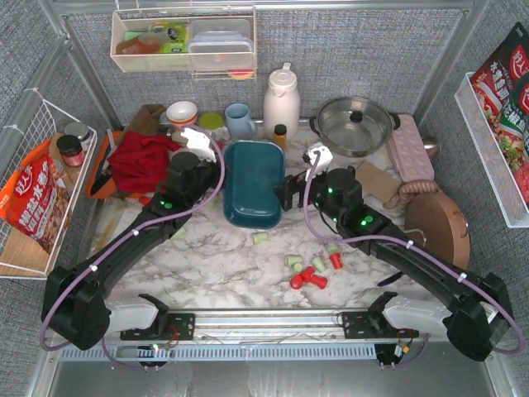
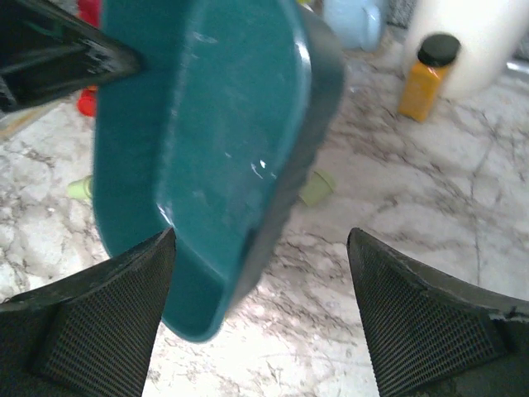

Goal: Mix the coffee capsules in the storage basket

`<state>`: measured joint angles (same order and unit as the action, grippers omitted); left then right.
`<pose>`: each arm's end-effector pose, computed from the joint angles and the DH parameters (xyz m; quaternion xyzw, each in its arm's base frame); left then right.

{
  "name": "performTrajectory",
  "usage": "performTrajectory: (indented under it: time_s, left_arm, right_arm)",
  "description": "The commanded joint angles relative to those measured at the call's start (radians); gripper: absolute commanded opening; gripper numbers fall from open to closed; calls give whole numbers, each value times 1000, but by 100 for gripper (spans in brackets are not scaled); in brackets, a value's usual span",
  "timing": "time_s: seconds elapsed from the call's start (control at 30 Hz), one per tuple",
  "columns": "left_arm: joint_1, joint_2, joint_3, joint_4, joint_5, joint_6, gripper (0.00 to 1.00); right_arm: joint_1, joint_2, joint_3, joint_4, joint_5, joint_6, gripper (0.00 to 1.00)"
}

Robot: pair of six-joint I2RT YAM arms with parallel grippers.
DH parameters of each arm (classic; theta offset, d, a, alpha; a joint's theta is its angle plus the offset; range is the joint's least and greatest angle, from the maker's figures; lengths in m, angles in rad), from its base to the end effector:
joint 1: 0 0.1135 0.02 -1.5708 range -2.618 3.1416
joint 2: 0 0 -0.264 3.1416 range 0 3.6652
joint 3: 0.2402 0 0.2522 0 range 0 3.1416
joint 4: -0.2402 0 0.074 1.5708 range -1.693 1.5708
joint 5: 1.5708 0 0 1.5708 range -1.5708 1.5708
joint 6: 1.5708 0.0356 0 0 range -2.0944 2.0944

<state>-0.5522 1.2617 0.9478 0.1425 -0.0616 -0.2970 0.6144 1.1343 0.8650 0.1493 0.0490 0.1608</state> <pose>0.2558 -0.1551 0.3277 0.0776 0.7610 -0.2437 0.5962 0.2210 0.1538 0.3323 -0.1524 0.7325 0.2337 0.6210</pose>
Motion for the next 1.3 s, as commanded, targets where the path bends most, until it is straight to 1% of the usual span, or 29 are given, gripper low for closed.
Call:
performTrajectory:
  time_s: [0.0,0.17,0.37,0.47,0.67,0.8,1.0,1.03,1.07,1.1,1.13,1.17,1.27]
  left_arm:
    - [1,-39,-31,110,10,-50,0]
    - [1,-115,-116,176,-7,-95,0]
    - [0,-132,-112,163,-8,-125,0]
    - [1,-134,-117,168,5,-142,0]
    - [1,-140,-119,170,16,-154,0]
    - [1,-145,-121,176,21,-157,0]
    - [1,-142,-120,174,19,-155,0]
    - [1,-142,-120,173,19,-155,0]
    - [1,-142,-121,173,19,-155,2]
    - [1,-142,-121,173,19,-155,6]
    - [1,-141,-120,173,21,-154,13]
    - [1,-140,-118,171,22,-153,22]
    - [0,-142,-115,164,8,-154,59]
  right_arm:
    - [42,-2,-3,141,-9,-55,88]
    - [117,43,-17,257,49,-93,84]
    - [183,117,-51,384,120,-100,77]
    - [196,145,-55,397,164,-102,72]
    - [200,127,-86,397,271,-86,55]
    - [200,133,-63,336,301,-88,50]
    - [200,136,-43,290,307,-77,23]
    - [200,136,-38,280,315,-75,15]
    - [200,135,-34,272,323,-74,7]
    - [200,134,-32,264,335,-73,0]
    - [199,133,-29,256,348,-71,0]
    - [198,131,-26,246,360,-70,0]
    - [191,131,-3,184,409,-70,0]
